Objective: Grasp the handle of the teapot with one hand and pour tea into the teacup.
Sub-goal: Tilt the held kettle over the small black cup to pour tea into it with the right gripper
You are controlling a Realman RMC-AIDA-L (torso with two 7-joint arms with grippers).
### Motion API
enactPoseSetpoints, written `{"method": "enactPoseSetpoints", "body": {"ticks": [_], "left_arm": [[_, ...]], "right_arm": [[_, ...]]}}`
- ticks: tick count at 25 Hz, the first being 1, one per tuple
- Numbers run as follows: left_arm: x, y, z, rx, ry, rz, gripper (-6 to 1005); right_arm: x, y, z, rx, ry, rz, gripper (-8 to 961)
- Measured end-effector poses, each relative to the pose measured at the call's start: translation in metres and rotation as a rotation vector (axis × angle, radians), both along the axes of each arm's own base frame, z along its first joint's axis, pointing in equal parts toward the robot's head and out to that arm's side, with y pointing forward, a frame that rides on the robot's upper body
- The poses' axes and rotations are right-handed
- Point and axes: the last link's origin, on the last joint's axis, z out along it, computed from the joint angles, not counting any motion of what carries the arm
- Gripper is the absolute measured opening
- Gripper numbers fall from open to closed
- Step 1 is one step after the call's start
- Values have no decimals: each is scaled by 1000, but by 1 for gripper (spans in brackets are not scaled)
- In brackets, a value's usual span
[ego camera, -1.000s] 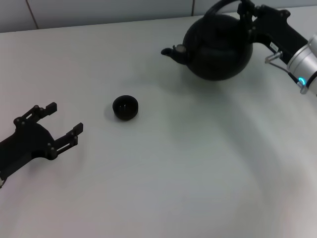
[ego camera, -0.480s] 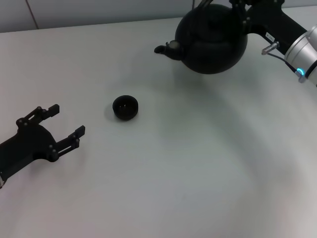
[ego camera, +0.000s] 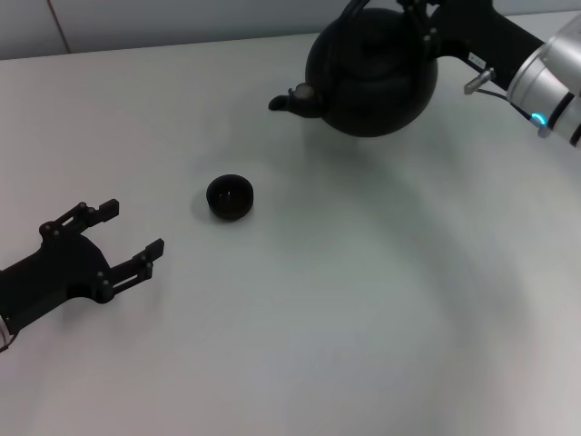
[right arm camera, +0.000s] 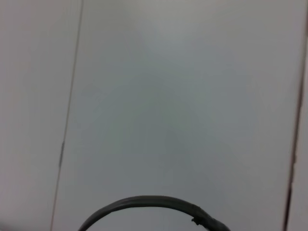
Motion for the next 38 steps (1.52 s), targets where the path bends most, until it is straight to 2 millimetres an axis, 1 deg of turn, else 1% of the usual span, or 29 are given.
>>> {"method": "enactPoseSetpoints", "body": {"ticks": [6,10,16,20,38], "left_arm": [[5,2,-1,-19,-6,-7,815],[7,7,0,-35,-3,-3,814],[8,10,0,-38,-1,0,815],[10,13,0,-42,-6,-1,815],[10,14,0,-40,-1,0,815]], "right_arm": [[-6,6,-4,-18,-34,7,89],[-13,11,-7,-34,-91,31,89],[-20,14,-10,-47,-113,52,89],[-24,18,-15,-67,-167,62,89],[-33,17,-23,-107,-233,112,89]]}}
